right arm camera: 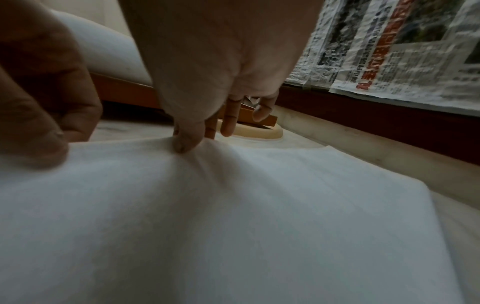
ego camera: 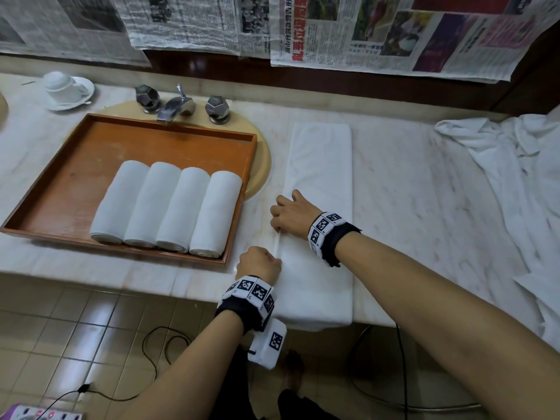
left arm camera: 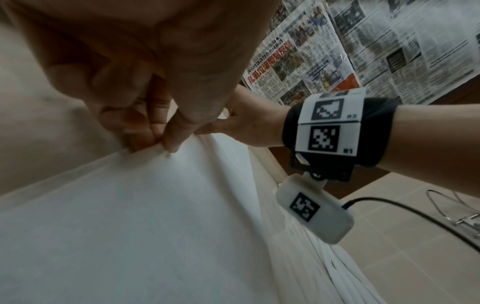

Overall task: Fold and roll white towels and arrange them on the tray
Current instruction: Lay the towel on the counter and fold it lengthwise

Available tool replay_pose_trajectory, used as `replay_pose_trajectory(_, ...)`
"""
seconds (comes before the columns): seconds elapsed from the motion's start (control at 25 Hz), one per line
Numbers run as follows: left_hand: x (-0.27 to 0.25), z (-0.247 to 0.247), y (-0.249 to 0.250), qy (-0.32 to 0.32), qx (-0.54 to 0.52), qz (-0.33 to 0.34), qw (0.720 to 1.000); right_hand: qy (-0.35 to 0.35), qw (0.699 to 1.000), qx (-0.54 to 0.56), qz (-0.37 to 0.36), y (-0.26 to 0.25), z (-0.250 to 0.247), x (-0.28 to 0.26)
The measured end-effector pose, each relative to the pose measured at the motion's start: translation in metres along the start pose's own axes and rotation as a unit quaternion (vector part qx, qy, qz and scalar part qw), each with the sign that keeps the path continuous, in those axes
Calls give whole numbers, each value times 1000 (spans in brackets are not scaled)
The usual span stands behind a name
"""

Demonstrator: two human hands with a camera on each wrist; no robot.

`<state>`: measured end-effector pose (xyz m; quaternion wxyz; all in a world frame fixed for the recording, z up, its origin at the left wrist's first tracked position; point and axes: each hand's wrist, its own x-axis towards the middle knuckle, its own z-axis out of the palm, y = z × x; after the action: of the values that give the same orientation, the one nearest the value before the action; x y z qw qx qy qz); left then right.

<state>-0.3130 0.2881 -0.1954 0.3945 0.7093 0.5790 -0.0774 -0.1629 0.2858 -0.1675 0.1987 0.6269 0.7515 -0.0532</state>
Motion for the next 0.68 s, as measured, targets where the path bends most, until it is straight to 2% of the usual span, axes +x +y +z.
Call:
replay_pose_trajectory(0.08,4,-1,4,1,4,-2,1000,44,997,51,31,-5,12,0)
replay_pose_trajectory(0.12,6,-2,4,1,0,-4,1000,79,989,99,79,-7,21,-6)
replay_pose_trajectory(0.2,9,-4,7,9,-15,-7,1000,142,940,202,233,-1,43,-23)
replay_pose_trajectory(0.24,9,-4,11,26,-2,-1,1000,143,911,233,308,6,53,-33)
replay_pose_trajectory(0.28,9,-2,16,55,41,16,997,113,892,249,361,15,63,-43)
replay_pose_trajectory(0.36,7,10,34,106,127,94,982,18,882,274,384,28,77,-58)
replay_pose_trajectory(0.4,9,20,46,96,136,153,974,-18,881,294,371,32,82,-62)
replay_pose_trajectory(0.48,21,41,66,2,166,281,945,-47,877,327,350,37,90,-67)
replay_pose_trajectory(0.52,31,48,66,-36,185,309,932,-53,878,327,345,37,92,-69)
replay_pose_trajectory(0.56,44,54,64,-46,195,301,932,-57,882,319,343,39,94,-71)
replay_pose_trajectory(0.68,62,45,69,47,147,88,984,-51,888,300,346,43,98,-74)
